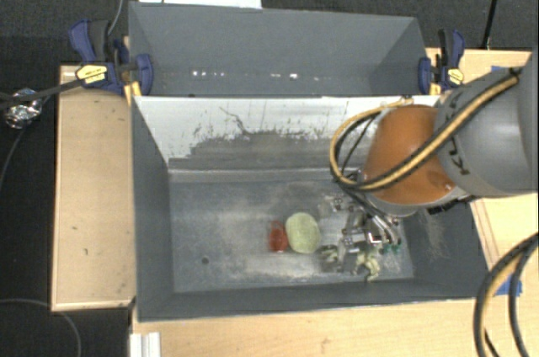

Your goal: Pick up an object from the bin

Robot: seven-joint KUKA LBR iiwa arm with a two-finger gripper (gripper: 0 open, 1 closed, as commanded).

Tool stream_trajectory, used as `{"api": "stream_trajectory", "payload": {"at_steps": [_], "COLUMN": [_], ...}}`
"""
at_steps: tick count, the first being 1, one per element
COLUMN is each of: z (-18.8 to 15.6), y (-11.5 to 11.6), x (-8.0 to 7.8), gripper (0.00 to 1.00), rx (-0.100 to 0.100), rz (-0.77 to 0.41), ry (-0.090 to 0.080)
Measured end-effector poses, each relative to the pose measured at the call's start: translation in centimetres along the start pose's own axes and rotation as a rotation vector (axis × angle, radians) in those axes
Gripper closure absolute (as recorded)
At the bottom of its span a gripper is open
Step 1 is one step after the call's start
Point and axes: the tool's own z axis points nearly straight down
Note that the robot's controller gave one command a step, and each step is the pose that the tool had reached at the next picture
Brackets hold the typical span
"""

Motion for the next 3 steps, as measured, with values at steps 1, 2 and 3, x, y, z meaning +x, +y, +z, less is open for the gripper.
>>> {"api": "stream_trajectory", "payload": {"at_steps": [1, 2, 3], "z": [0.4, 0.4, -7.4], "y": [4.1, 4.1, 4.5], "x": [-1.4, -1.4, -2.5], "gripper": [1.00, 1.00, 1.00], "rx": [-0.001, -0.001, -0.001], "rz": [-0.045, -0.046, -0.037], "ry": [-0.018, -0.018, -0.020]}}
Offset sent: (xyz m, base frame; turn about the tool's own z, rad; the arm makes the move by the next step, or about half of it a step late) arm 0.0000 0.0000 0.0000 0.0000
